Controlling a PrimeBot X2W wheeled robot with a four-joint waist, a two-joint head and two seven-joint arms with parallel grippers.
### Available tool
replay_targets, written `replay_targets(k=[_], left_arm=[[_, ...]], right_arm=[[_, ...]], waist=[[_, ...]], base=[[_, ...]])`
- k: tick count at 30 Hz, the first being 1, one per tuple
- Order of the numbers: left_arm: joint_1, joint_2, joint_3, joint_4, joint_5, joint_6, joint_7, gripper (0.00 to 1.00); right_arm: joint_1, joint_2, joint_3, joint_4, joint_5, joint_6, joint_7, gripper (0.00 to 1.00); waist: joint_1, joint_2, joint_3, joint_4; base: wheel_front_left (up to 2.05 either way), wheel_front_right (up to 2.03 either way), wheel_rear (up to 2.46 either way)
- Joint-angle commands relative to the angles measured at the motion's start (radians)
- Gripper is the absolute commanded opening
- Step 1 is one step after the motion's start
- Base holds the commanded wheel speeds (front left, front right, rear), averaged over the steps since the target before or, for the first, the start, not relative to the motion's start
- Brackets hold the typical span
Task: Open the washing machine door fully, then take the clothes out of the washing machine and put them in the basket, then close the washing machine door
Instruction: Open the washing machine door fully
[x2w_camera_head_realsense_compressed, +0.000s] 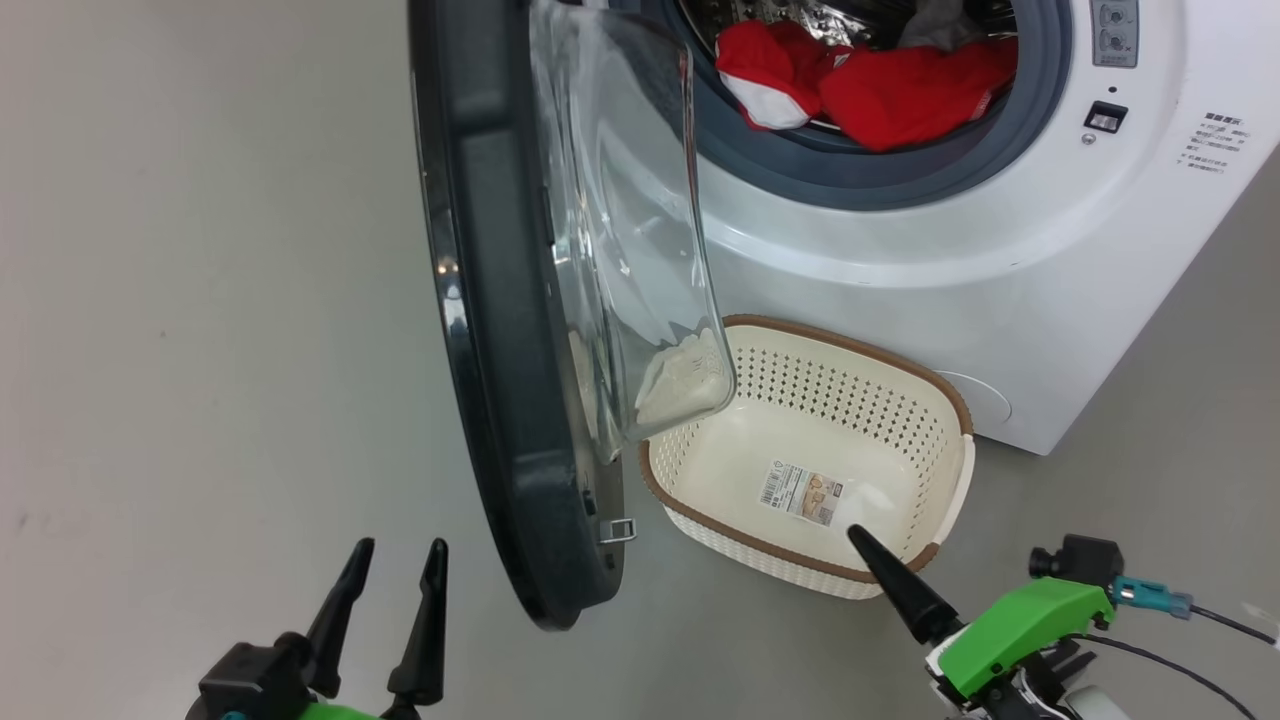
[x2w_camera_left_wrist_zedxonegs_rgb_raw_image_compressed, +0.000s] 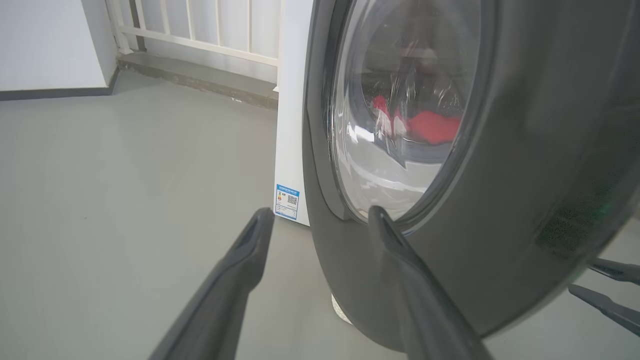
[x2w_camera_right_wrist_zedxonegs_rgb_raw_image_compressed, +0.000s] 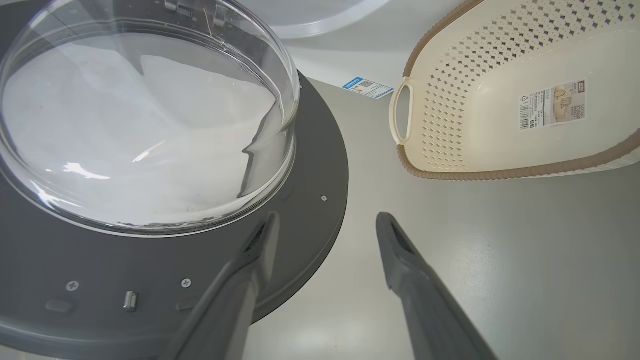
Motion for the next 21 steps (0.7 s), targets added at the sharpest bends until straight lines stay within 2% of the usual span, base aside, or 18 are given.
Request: replay_targets(k=[1, 7, 12, 16, 21], left_arm=[[-0.011, 0.011, 0.037, -0.023, 0.012, -0.005, -0.009, 1.00], [-0.008, 0.011, 0.038, -0.022, 0.013, -0.005, -0.009, 1.00], [-0.005, 0.011, 0.037, -0.020, 0.013, -0.005, -0.009, 1.00], [-0.002, 0.011, 0.037, -0.019, 0.014, -0.005, -0.009, 1.00], [0.000, 0.011, 0.039, -0.021, 0.015, -0.005, -0.009, 1.00]], right_arm=[[0.006, -0.012, 0.027, -0.010, -0.021, 0.008, -0.032, 1.00], [-0.001, -0.044, 0.051, 0.028, -0.074, 0.008, -0.131, 1.00], [-0.018, -0.087, 0.108, 0.086, -0.196, 0.008, -0.276, 1.00], [-0.031, -0.095, 0.118, 0.117, -0.274, 0.008, -0.316, 1.00], [-0.020, -0.083, 0.009, 0.078, -0.467, 0.008, -0.319, 1.00]], waist=[[-0.0001, 0.0000, -0.001, -0.003], [-0.0001, 0.0000, -0.005, -0.010], [-0.0001, 0.0000, -0.011, -0.012], [-0.0001, 0.0000, -0.016, -0.015], [-0.0001, 0.0000, -0.015, -0.017]], base=[[0.00, 0.00, 0.00], [0.00, 0.00, 0.00], [0.00, 0.00, 0.00], [0.00, 0.00, 0.00], [0.00, 0.00, 0.00]])
